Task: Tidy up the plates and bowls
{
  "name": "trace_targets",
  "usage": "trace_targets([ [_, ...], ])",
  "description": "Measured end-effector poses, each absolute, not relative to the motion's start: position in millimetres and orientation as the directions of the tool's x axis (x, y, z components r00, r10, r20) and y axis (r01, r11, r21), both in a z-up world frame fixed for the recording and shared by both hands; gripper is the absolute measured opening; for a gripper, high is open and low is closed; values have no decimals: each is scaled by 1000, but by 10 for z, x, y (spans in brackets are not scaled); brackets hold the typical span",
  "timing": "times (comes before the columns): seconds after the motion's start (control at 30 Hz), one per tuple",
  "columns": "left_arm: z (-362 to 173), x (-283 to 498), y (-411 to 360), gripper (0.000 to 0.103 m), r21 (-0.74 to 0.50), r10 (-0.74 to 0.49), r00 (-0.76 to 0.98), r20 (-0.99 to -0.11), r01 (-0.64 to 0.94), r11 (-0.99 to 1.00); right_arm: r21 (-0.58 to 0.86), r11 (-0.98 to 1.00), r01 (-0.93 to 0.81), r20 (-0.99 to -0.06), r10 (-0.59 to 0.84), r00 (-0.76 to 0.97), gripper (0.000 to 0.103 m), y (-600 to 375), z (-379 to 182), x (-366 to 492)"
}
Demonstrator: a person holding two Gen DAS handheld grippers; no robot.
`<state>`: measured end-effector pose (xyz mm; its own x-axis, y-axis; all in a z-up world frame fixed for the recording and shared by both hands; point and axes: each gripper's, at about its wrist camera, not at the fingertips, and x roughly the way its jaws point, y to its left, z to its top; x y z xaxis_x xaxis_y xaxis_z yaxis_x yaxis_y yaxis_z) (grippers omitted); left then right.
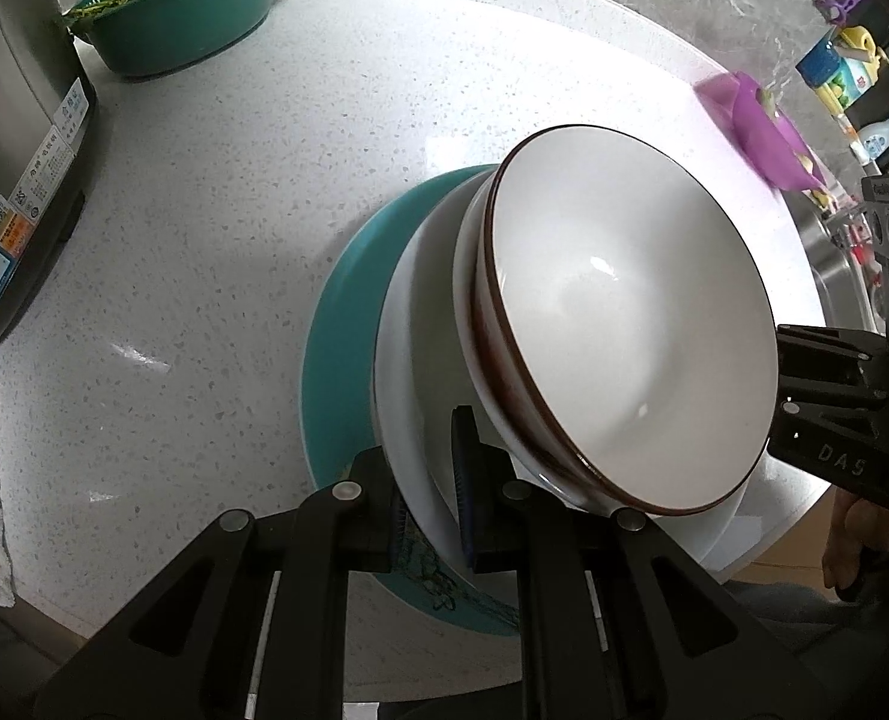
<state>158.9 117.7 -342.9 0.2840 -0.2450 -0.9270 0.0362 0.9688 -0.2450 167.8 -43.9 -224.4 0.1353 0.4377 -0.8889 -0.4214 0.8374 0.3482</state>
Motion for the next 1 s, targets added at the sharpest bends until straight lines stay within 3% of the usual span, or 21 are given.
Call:
trace_targets([
  [0.2,-3319,1493,1257,17,-242,-239,324,-915,33,970,315,853,-415,-891,417,181,23,-423,-2176,1602],
  [0.27,-3257,1443,1286,36,-227,-223,339,-914,27,974,298,865,-404,-889,405,211,29,-460,-2114,1561],
  [0.3,-3227,1411,1314,38,-222,-216,346,-913,24,975,293,870,-396,-888,402,224,32,-483,-2085,1546],
  [0.37,-3154,1344,1375,61,-209,-200,363,-910,15,978,282,882,-377,-884,391,256,41,-553,-2001,1496],
  [0.6,-2820,1078,1536,77,-227,-204,423,-883,-3,974,273,909,-316,-863,376,337,67,-763,-1691,1267],
  [0.67,-2682,989,1536,87,-203,-172,466,-868,-16,979,279,908,-312,-848,385,363,85,-795,-1564,1208],
  [0.77,-2433,898,1473,93,-148,-83,540,-838,-77,986,288,897,-334,-812,414,411,103,-820,-1333,1128],
  [1.0,-1915,613,1100,93,-59,64,655,-753,-164,985,256,888,-382,-769,427,476,103,-913,-1009,897],
])
